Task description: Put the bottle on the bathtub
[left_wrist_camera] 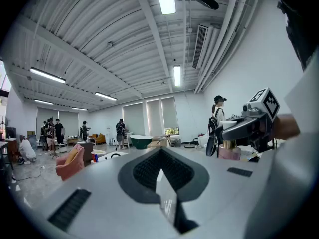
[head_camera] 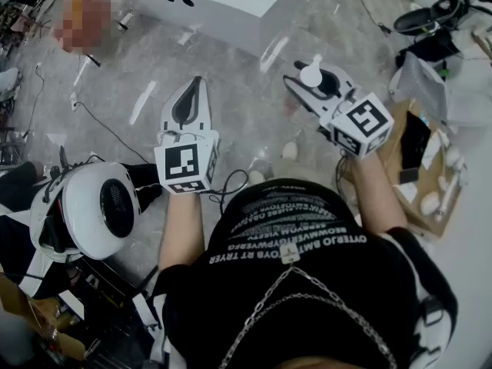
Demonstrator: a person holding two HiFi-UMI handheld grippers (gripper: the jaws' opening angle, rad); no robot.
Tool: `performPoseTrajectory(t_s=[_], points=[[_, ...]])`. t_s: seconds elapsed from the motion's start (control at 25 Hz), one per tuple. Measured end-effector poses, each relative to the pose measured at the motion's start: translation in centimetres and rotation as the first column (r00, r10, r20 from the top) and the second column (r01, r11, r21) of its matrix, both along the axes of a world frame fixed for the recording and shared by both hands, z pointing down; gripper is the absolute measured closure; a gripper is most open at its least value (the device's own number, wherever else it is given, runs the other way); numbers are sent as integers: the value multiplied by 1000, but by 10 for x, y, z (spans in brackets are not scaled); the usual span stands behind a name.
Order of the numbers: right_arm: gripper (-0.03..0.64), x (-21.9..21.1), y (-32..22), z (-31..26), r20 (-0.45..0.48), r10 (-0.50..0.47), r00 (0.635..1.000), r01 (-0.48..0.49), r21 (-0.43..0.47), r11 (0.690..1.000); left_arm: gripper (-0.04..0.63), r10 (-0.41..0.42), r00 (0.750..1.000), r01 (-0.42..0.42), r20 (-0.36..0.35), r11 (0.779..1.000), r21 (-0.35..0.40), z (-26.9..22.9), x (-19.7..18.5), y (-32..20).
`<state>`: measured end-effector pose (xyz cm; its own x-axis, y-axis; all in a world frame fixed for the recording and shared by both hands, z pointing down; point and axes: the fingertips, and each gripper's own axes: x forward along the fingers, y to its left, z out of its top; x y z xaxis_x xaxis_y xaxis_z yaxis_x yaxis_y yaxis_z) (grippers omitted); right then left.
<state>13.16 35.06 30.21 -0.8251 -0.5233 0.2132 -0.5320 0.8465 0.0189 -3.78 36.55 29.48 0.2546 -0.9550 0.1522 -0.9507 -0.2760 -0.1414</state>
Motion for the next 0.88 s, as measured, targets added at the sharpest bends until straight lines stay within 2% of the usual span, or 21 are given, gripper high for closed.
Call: performPoseTrajectory(t_s=[0.36, 0.6, 0.76, 0.88], points=[[480, 0, -6, -1, 26, 56, 998, -56, -8, 998, 598, 21, 1000, -21, -3, 999, 42, -15, -4, -1], [480, 4, -12, 5, 28, 85, 996, -84, -27, 996, 598, 14, 1000, -13, -21, 999, 31, -5, -3, 1], [480, 5, -13, 10, 33, 67, 997, -66, -30, 997, 598, -17, 999, 17, -41, 1000, 16, 8, -4, 4], [480, 0, -23, 18, 42, 56, 998, -54, -62, 997, 598, -56, 995, 55, -81, 998, -10, 16, -12, -5]])
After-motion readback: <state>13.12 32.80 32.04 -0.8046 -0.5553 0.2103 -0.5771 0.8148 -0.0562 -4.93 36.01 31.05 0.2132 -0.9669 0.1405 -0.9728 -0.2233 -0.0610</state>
